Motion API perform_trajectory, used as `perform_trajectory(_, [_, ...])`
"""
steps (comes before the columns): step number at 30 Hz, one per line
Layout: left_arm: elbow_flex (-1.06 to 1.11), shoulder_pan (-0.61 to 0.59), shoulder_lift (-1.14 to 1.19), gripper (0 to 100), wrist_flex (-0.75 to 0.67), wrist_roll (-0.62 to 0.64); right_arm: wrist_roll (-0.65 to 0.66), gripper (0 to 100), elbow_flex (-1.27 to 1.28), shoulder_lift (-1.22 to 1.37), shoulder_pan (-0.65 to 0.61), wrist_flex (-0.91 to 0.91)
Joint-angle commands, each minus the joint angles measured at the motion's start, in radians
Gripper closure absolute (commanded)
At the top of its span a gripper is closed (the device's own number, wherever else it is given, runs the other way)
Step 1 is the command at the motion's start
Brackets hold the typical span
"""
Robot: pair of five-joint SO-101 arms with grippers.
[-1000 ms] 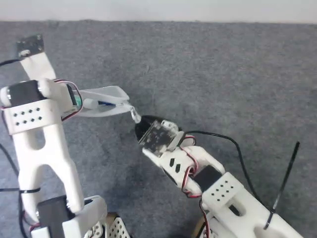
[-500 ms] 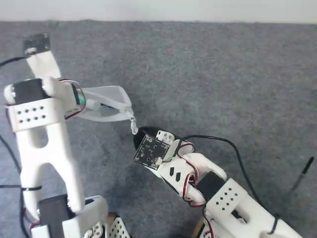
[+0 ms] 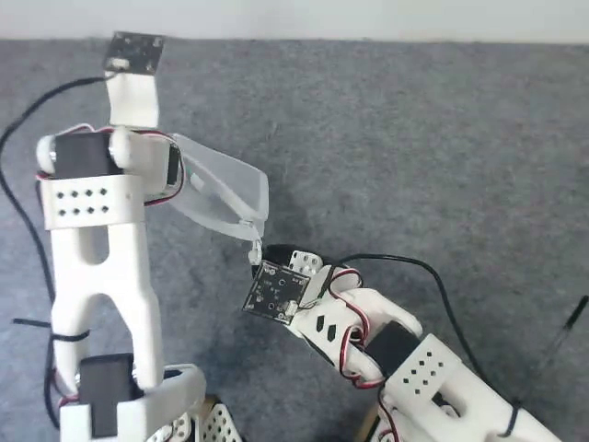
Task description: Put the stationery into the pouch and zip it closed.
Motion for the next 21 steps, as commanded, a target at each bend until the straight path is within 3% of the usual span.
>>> perform_trajectory(1, [-0.105,0.029,-0.014,94,0.008,-0.06,0.015,99.4,0.003,-0.004,-0.021,0.012])
perform_trajectory(13, [-0.107,0.209,-0.015,83,-0.028,-0.276,0.044,99.4,0.011,-0.171,-0.114,0.163])
perform_trajectory(17, [-0.107,0.265,-0.015,76,-0.029,-0.301,0.048,99.4,0.011,-0.22,-0.116,0.194])
perform_trajectory(21, [-0.108,0.356,-0.015,75,-0.031,-0.322,0.048,99.4,0.011,-0.223,-0.113,0.2])
